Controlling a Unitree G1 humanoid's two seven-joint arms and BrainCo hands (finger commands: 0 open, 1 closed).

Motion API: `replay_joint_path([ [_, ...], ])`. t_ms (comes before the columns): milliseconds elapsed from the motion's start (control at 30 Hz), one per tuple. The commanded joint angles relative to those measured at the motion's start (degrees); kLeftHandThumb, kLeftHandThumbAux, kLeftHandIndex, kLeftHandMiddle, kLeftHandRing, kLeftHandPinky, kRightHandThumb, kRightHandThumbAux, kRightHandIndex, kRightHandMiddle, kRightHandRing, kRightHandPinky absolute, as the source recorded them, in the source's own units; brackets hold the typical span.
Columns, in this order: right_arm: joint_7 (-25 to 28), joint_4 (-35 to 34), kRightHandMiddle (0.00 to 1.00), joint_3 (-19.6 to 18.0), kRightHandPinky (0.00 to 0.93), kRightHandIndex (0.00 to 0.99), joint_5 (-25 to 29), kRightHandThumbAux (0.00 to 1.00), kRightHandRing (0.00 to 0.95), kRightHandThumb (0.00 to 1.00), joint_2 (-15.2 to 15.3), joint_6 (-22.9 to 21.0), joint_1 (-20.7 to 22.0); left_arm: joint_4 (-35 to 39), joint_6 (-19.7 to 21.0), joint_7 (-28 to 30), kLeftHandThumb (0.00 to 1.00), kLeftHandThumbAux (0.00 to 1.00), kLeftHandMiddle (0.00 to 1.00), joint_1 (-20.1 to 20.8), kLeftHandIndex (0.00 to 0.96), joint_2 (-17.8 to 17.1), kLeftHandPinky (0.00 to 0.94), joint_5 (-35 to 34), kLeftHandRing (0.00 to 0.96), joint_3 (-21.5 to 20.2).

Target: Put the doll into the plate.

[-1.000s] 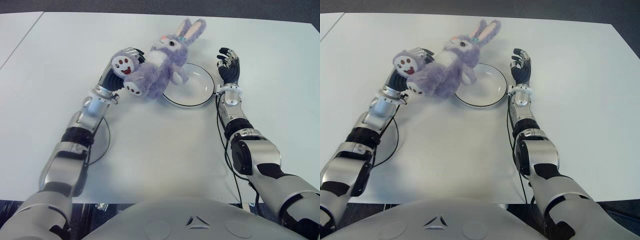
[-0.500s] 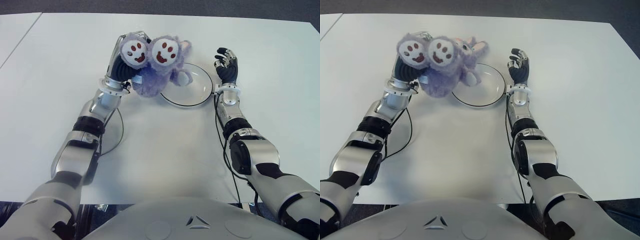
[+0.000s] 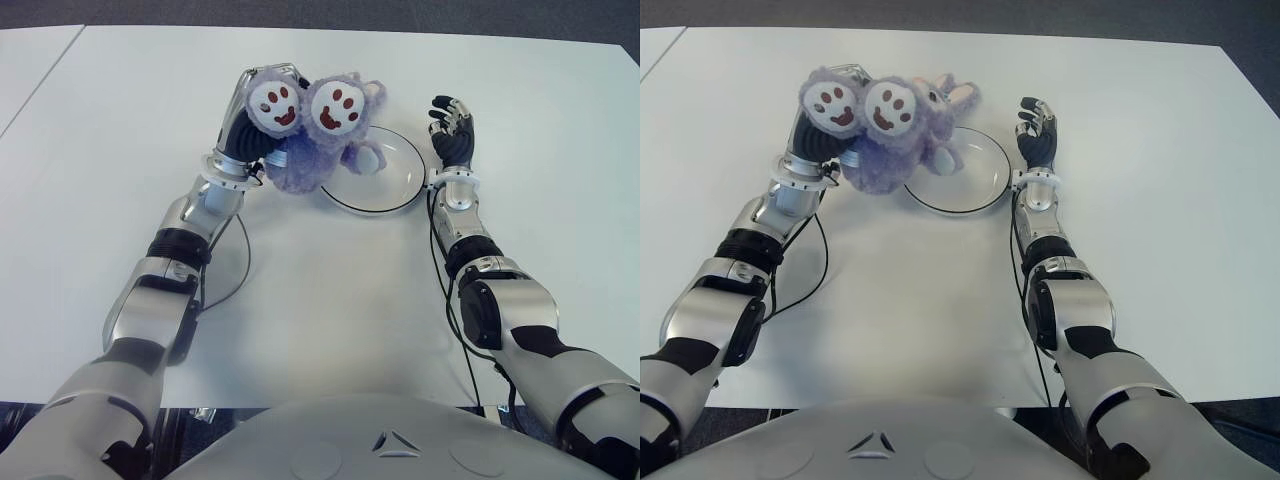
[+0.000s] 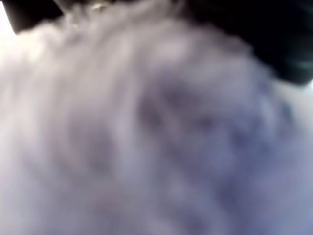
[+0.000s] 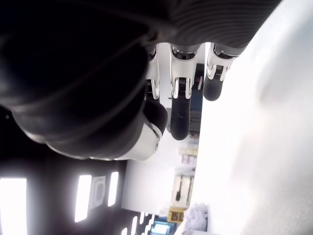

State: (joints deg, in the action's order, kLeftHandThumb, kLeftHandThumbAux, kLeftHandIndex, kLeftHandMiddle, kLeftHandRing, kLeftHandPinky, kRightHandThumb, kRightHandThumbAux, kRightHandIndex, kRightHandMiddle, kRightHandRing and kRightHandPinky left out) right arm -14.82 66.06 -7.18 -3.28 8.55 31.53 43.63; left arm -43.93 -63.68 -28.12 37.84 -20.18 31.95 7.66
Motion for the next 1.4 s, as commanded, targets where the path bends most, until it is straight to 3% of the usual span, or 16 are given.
replay_joint_path([
  [33, -0.8, 11.1, 0.236, 2.1, 0.059, 0.246, -2.7, 0.929, 0.247, 0.728, -9.0, -2.0, -17.8, -0.2, 1.4, -0.1, 0.736, 0.697, 0.875, 2.3, 0.443, -0.1, 0.874, 3.0, 0.877, 1.2],
  [567, -1.2, 11.1, 0.231, 2.5, 0.024, 0.253, -3.5, 0.944, 0.252, 0.680, -9.1, -2.4, -17.5, -0.6, 3.2, 0.0, 0.737, 0.698, 0.874, 6.0, 0.443, 0.7, 0.876, 5.1, 0.877, 2.8],
  [800, -1.5, 11.1, 0.236, 2.8, 0.001, 0.245, -4.0, 0.951, 0.252, 0.614, -8.9, -2.7, -17.4, -1.9, 5.2, -1.4, 0.737, 0.698, 0.877, 8.2, 0.443, 4.6, 0.873, 6.4, 0.877, 4.9],
  [900, -1.3, 11.2, 0.238, 2.7, 0.000, 0.244, -4.0, 0.952, 0.251, 0.606, -8.8, -2.9, -17.4, -3.6, 5.6, -1.8, 0.737, 0.698, 0.877, 8.9, 0.443, 8.9, 0.872, 6.4, 0.875, 6.8],
  [967, -1.2, 11.2, 0.239, 2.7, 0.000, 0.244, -4.0, 0.953, 0.250, 0.604, -8.8, -2.9, -17.4, -4.2, 5.5, -1.8, 0.737, 0.698, 0.877, 9.1, 0.443, 10.0, 0.873, 6.3, 0.875, 7.2],
  [1233, -0.9, 11.1, 0.241, 2.6, 0.005, 0.235, -4.2, 0.956, 0.247, 0.603, -8.6, -3.1, -17.6, -7.5, 4.8, 0.1, 0.738, 0.698, 0.881, 10.9, 0.443, 15.7, 0.876, 3.9, 0.876, 8.9],
  [1400, -2.1, 11.1, 0.274, 3.3, 0.014, 0.230, -5.0, 0.958, 0.251, 0.589, -8.5, -3.0, -17.7, -8.4, 6.6, 1.5, 0.737, 0.698, 0.880, 13.6, 0.442, 19.3, 0.875, 3.6, 0.875, 10.0],
])
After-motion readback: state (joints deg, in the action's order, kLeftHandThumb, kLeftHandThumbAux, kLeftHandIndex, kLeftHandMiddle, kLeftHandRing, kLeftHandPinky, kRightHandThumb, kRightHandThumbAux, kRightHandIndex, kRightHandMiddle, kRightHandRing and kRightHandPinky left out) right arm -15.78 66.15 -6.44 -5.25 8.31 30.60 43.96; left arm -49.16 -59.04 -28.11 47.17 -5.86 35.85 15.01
